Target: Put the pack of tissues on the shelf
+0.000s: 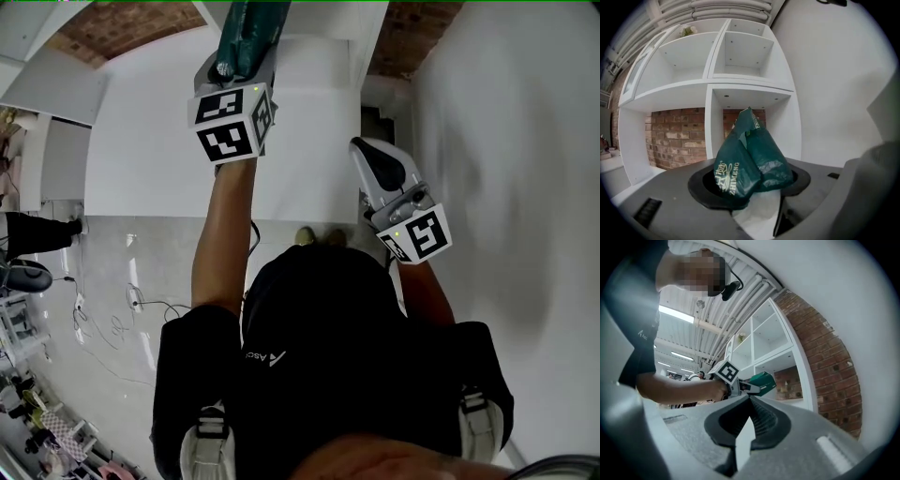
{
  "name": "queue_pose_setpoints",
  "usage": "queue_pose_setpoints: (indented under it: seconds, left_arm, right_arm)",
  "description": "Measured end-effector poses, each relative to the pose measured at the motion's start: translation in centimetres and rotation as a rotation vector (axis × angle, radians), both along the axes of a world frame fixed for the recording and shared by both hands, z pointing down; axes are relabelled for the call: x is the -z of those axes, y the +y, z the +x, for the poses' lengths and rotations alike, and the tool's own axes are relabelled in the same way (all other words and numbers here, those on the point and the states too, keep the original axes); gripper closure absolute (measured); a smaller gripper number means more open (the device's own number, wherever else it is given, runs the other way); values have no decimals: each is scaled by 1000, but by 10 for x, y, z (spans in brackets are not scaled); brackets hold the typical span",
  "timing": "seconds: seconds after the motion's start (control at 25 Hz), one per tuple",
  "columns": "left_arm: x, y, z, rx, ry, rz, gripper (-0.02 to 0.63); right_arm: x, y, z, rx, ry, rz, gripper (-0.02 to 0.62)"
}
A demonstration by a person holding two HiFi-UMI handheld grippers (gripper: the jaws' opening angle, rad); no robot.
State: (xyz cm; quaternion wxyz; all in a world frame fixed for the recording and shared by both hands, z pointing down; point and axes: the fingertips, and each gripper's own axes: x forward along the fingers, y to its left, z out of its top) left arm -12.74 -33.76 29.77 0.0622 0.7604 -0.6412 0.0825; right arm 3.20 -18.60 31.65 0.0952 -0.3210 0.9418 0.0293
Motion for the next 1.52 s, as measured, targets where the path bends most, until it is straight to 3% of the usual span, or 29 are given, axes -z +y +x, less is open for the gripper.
queue_pose_setpoints:
  seconds: [0.44, 0.88, 1.2, 1.52]
  left_arm:
    - [-11, -96, -10, 51, -50, -121, 350]
    - [-36, -130, -17, 90, -75, -206, 338]
    - [-30, -131, -19, 109, -77, -151, 291]
    - [-15, -129, -18, 130, -153, 13, 211]
  right_arm:
    - [-12, -20, 7, -26, -8, -52, 595]
    - [-15, -24, 10, -43, -21, -60, 595]
    - [-15, -21, 8, -57, -12, -70, 595]
    - [-20, -18, 10, -67, 6, -77, 595]
